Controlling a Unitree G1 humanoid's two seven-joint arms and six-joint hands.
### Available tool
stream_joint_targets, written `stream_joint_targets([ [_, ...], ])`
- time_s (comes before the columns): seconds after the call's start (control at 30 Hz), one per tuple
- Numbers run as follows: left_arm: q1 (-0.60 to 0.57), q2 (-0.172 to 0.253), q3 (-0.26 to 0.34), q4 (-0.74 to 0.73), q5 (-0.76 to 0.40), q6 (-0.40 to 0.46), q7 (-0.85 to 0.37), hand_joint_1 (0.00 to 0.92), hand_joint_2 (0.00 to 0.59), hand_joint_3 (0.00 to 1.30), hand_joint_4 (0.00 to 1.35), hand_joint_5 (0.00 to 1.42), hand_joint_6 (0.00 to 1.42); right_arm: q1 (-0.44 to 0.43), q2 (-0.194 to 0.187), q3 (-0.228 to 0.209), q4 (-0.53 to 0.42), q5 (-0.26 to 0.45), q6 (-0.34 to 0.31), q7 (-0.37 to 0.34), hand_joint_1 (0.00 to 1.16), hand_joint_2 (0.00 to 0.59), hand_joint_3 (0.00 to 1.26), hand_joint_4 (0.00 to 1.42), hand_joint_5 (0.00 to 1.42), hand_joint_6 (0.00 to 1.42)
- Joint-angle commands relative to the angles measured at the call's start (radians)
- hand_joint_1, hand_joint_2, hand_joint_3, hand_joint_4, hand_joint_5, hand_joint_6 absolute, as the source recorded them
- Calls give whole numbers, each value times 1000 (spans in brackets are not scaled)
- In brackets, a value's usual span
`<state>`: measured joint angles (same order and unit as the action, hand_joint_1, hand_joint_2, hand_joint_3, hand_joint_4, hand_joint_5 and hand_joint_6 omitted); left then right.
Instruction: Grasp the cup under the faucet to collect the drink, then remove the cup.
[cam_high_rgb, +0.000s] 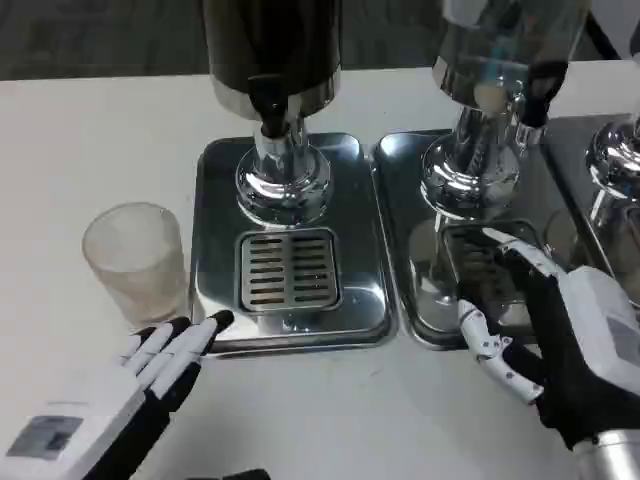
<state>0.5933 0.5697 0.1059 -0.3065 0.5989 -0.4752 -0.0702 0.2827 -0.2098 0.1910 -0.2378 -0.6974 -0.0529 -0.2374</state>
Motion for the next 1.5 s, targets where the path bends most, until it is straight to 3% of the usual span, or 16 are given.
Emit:
stream_joint_targets([
  [0.03,4,2,4,-14,3,8,-16,0,58,0,0,0,0,4,-5,-6,1,4,-7,-3,380,461,272,220,261,356],
  [0.5,5,1,11,-8,-16,6,-17,0,58,0,0,0,0,1,-3,-7,-2,9,2,9,381,461,280,220,262,363],
  [0.83,-20,7,48,52,-99,-67,3,0,58,0,0,0,1,8,18,11,-23,-16,30,4,382,461,281,231,262,364],
  [1.07,-40,-10,90,85,-137,-123,32,0,54,0,0,0,17,21,29,13,-27,-22,30,-3,382,461,281,232,262,364],
  [1.3,-98,-53,142,169,-261,-223,80,0,49,0,0,34,200,32,29,11,-31,-21,33,9,382,461,309,234,262,364],
  [1.5,-198,-49,142,254,-386,-153,20,0,43,7,0,72,237,39,35,8,-42,-13,40,18,382,461,315,234,262,364],
])
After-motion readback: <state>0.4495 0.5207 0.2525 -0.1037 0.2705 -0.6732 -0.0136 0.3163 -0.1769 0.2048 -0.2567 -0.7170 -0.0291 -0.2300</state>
